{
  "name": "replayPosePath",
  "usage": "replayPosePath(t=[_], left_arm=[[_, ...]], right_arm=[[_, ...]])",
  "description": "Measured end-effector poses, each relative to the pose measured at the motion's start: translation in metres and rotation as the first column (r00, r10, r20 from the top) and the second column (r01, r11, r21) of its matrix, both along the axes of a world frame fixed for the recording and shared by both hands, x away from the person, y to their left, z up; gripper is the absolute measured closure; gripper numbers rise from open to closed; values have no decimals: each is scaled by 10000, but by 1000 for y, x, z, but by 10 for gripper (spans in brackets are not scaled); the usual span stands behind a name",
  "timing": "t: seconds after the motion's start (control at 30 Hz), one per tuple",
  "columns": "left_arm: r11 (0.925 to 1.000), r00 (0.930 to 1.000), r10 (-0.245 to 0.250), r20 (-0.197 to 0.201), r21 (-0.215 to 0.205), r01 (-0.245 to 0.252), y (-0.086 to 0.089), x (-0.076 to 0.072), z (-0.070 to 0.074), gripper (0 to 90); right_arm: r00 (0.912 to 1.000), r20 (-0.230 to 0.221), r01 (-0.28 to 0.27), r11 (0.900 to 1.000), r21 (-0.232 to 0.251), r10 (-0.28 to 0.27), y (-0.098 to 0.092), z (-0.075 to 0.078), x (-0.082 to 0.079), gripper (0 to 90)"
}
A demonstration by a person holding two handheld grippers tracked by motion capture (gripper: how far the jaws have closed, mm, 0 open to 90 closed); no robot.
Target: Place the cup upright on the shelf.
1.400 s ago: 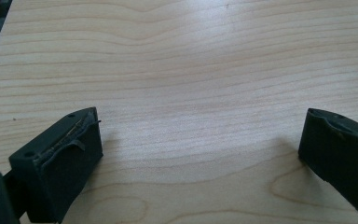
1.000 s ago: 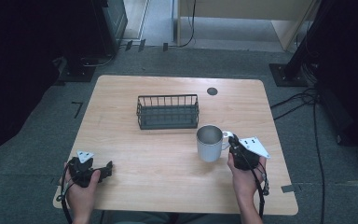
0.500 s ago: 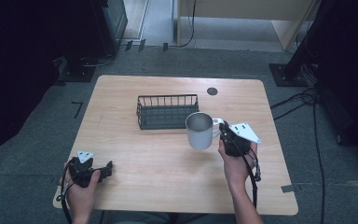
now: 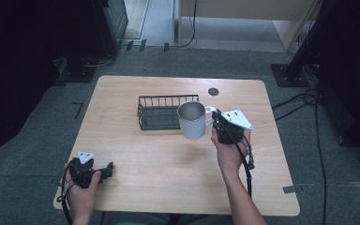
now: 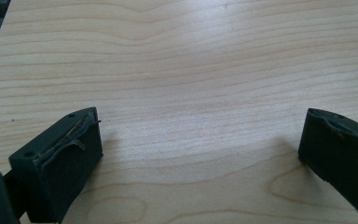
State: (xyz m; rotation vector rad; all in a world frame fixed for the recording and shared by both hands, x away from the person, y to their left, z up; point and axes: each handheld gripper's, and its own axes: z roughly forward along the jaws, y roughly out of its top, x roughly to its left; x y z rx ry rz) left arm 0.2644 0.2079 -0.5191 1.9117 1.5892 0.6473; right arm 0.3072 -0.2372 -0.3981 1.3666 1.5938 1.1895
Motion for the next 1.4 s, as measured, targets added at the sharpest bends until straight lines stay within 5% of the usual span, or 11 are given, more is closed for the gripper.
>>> replayPosePath(t=[0.7,1.4], left_arm=[[10000,10000,-57,-5,5,57,0,0,0,0],[9999,10000,-99,-3,14,99,0,0,0,0]], right_arm=[[9993,216,-307,9995,-17,308,31,29,39,845],[9998,178,-70,10000,-33,70,73,13,85,845]])
